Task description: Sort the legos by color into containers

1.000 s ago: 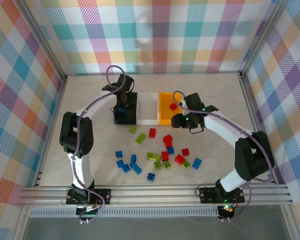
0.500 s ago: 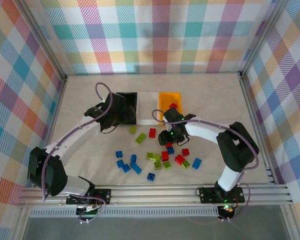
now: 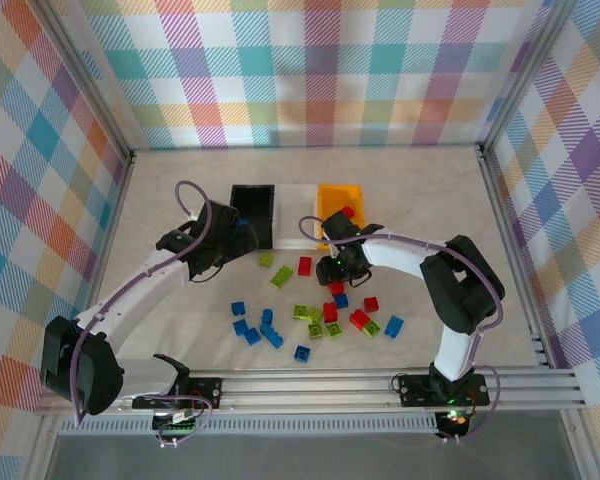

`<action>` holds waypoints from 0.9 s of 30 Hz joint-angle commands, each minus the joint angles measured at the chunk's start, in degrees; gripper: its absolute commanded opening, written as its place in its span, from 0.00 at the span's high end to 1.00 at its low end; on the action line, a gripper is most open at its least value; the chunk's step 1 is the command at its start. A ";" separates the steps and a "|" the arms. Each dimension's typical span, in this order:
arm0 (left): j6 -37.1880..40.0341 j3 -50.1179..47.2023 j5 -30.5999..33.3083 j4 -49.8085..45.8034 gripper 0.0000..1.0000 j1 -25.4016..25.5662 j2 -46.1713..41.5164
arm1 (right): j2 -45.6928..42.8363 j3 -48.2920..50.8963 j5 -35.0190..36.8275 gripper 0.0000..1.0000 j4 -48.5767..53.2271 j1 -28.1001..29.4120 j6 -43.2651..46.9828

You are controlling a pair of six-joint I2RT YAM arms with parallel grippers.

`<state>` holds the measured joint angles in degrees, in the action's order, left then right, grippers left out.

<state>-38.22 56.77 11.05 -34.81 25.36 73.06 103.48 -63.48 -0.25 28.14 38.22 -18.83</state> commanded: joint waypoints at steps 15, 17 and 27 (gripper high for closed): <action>-0.07 1.15 0.93 -3.24 0.00 -1.00 -1.84 | -7.59 -6.55 -0.08 0.62 1.79 -3.95 1.19; -0.10 0.97 0.71 -3.39 0.00 -0.93 -2.40 | -7.67 -9.55 0.42 0.61 2.63 -6.00 1.99; -0.15 -1.47 -1.11 -4.70 0.01 -0.93 -4.29 | 7.03 -24.99 -2.36 0.61 3.48 -14.58 2.57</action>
<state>-38.17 56.38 10.92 -37.45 25.23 70.87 105.82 -85.95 -0.69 29.54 24.29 -17.28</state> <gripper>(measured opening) 0.992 0.433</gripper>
